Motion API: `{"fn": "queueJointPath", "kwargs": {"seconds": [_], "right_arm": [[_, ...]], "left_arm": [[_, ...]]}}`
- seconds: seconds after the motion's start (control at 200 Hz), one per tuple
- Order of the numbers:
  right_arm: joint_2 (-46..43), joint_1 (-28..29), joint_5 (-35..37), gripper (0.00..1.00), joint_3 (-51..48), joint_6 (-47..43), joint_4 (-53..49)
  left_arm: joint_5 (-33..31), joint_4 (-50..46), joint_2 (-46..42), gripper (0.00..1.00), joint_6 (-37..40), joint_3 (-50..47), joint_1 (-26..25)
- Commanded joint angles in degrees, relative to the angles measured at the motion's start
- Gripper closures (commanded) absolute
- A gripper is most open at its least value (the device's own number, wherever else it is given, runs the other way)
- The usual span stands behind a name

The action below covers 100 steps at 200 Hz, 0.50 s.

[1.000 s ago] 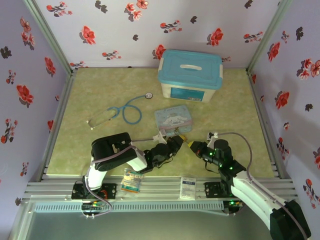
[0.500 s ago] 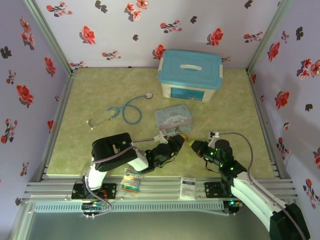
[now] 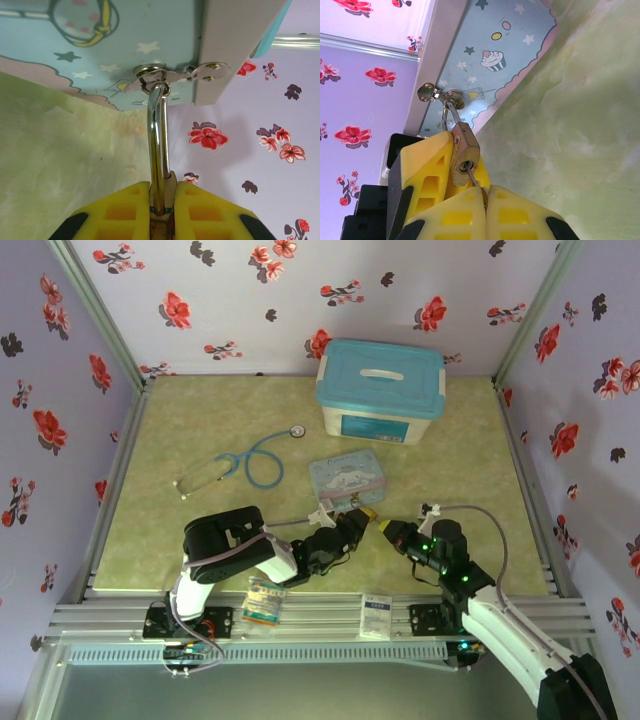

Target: Unlock a padlock with a key

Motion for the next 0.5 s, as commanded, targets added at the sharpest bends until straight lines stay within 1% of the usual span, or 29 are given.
{"fn": "queueJointPath", "kwargs": {"seconds": [0.0, 0.155, 0.275, 0.36, 0.495], "right_arm": [[-2.8, -0.2, -2.5, 1.0, -0.9, 0.3, 5.2], [-3.1, -0.6, -1.9, 1.0, -0.6, 0.2, 4.2], [-1.7, -1.0, -2.8, 1.0, -0.6, 1.2, 6.2], [2.4, -1.0, -4.0, 1.0, 0.3, 1.7, 6.7], [5.2, -1.1, -6.0, 1.0, 1.6, 3.6, 8.2]], "left_arm": [[7.2, 4.0, 0.6, 1.0, 1.5, 3.0, -1.9], [6.5, 4.0, -0.5, 1.0, 2.3, 0.9, -1.4], [6.5, 3.9, -0.9, 1.0, 3.1, 0.1, -1.3], [7.0, 4.0, -0.3, 1.0, 2.8, 0.4, -1.3], [7.6, 4.1, -0.3, 1.0, 2.9, 0.8, -1.3]]}}
